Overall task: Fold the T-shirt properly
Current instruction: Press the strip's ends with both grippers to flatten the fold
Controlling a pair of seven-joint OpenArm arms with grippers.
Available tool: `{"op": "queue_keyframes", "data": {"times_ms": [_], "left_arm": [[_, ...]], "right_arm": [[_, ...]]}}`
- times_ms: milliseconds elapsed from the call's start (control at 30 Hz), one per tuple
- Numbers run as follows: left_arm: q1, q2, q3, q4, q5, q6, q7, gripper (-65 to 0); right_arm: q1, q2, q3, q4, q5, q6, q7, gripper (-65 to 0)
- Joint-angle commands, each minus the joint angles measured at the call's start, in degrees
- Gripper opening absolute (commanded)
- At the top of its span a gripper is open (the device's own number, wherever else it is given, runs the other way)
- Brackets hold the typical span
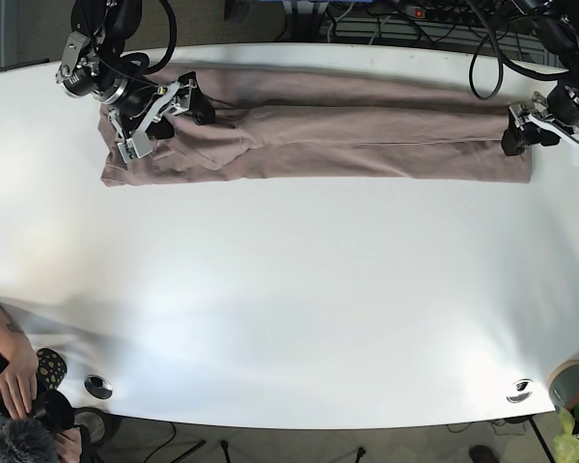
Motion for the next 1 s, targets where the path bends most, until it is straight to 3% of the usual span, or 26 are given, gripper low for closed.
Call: {"op": "queue_keyframes", "data": {"times_ms": [0,533,700,767,967], "left_arm": [[-0.3,-1.0,-0.3,-0.4,-1.1,-0.4,-1.0,-10.1],[0.3,-5.0,0.4,-7.2,-1.0,-0.5,-1.1,-10.1],[0.4,-5.0,5.3,-7.5,-1.4,-6.0,-1.1,-11.0],[0.4,-4.9,6.7,-7.5,-1.2,-6.9,-1.1,-14.0],[0.4,-4.6,7.7,-7.6,-1.1,-6.9,-1.1,-36.7]], "right_arm": [[-0.3,0.3,-0.1,0.1,-1.3,-0.14,-2.0,-11.9],[0.1,0.3,-0.1,0.4,-1.2,-0.14,-2.0,-11.9],[0.5,0.3,-0.1,0.4,-1.2,-0.14,-2.0,-11.9],[0.5,0.3,-0.1,0.4,-1.2,-0.14,-2.0,-11.9],[0.5,0.3,0.1,0.4,-1.2,-0.14,-2.0,-11.9]]}}
